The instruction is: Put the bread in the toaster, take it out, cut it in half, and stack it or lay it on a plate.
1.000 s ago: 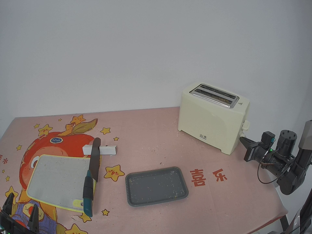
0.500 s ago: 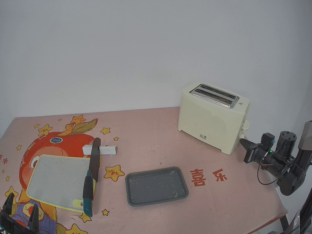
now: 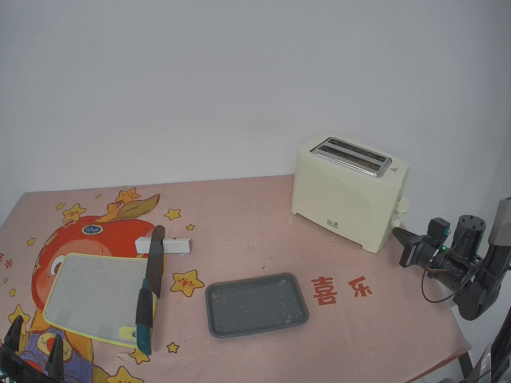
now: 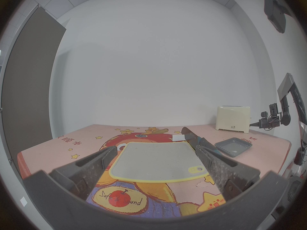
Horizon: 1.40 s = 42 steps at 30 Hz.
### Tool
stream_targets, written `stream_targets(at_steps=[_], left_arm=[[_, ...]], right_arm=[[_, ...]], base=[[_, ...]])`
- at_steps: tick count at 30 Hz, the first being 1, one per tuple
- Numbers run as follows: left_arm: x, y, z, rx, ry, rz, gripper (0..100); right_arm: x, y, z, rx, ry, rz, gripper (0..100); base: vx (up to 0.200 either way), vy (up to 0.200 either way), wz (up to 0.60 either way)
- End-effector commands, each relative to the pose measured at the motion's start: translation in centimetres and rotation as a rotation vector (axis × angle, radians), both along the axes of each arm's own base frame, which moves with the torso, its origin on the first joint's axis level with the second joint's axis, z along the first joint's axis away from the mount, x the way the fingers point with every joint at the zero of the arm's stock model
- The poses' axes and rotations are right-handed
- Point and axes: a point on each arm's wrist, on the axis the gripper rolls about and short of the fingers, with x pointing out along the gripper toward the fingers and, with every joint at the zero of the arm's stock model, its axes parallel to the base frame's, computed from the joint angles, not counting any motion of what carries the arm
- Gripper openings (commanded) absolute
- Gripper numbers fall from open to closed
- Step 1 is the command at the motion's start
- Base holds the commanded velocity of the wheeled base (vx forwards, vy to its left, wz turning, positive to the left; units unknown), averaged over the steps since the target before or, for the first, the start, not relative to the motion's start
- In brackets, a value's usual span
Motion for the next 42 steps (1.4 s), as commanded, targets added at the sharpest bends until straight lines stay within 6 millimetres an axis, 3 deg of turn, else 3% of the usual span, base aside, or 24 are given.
stream_targets(at_steps=[1,42], left_arm=[[0.08,0.0,-0.51,0.0,0.011,0.001,100],[0.08,0.0,-0.51,0.0,0.011,0.001,100]], right_arm=[[0.01,0.01,-0.11,0.0,0.001,0.001,0],[-0.34,0.16,-0.33,-0.004,0.016,0.008,0]], base=[[0.0,0.0,0.0],[0.0,0.0,0.0]])
